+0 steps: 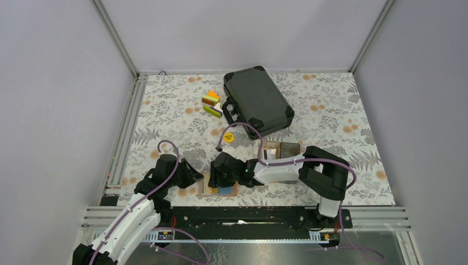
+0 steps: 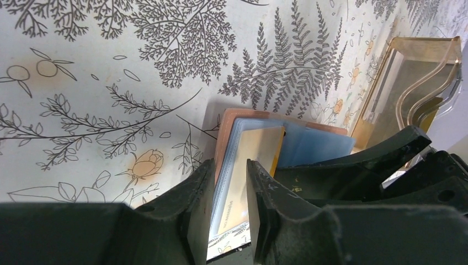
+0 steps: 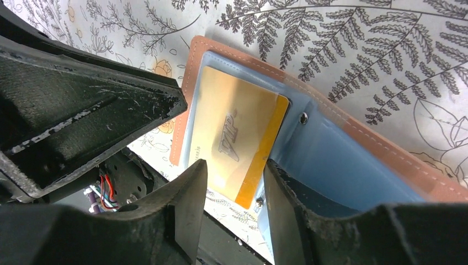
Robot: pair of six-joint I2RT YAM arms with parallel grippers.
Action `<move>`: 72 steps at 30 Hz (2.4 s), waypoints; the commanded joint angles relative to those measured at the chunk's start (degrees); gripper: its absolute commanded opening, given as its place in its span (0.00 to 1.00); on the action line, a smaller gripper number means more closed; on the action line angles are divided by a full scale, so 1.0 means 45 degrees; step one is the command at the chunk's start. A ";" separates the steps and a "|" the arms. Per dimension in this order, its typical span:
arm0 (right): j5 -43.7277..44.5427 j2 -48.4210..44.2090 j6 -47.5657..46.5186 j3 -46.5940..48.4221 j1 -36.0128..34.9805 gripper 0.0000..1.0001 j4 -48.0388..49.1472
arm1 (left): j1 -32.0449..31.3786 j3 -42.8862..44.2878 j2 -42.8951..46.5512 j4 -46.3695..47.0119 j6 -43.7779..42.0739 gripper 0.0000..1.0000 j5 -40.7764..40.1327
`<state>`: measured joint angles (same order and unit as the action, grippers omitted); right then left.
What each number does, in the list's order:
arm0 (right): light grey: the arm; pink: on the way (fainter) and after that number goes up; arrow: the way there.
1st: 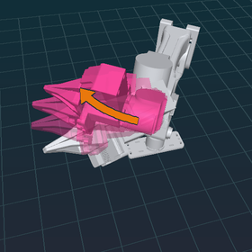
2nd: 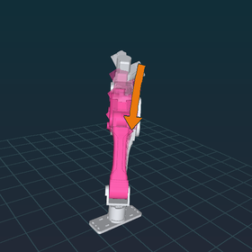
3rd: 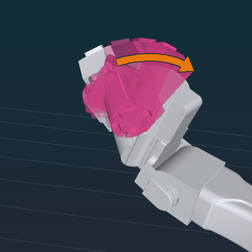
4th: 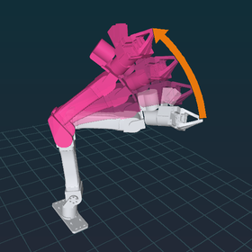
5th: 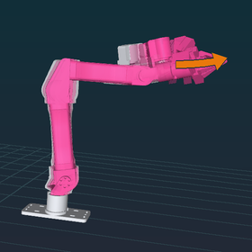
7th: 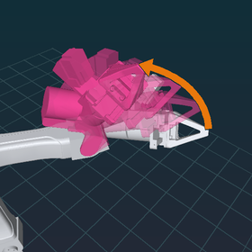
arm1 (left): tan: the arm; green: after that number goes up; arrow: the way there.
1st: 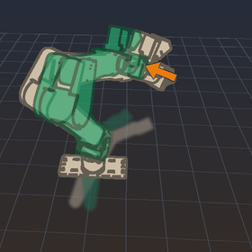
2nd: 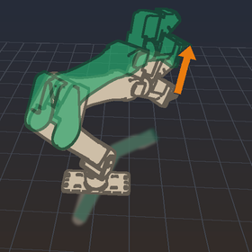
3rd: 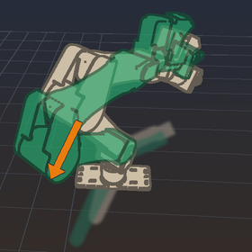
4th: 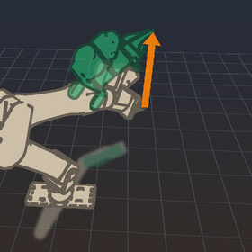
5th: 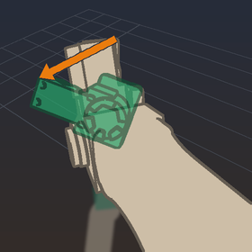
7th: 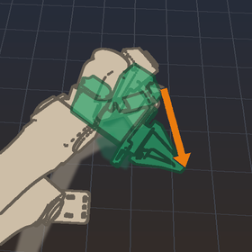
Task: Put the credit cards into the card holder
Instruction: Insert the credit card into the card holder, then pick up the credit card from the storage box.
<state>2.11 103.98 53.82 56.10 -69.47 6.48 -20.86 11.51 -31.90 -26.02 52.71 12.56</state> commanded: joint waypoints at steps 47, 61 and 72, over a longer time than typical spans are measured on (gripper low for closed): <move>0.0334 0.0357 0.0119 0.1284 -0.0641 0.42 -0.0808 | -0.0217 0.0236 -0.0169 0.0279 -0.0092 0.35 0.0265; 0.3249 -0.3034 -0.2034 0.1059 -0.0328 0.66 -0.4653 | -0.0227 0.2369 -0.0538 -0.0787 -0.1338 0.70 -0.1249; 0.2433 -0.7429 -0.4892 -0.0073 0.4764 0.82 -0.8594 | 0.0353 0.6382 -0.1855 -0.2104 -0.4429 0.99 -0.2888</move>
<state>12.80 77.36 38.57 57.58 -56.12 -23.05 -20.62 32.40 -39.70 -34.22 40.49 5.04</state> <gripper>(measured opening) 0.802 0.981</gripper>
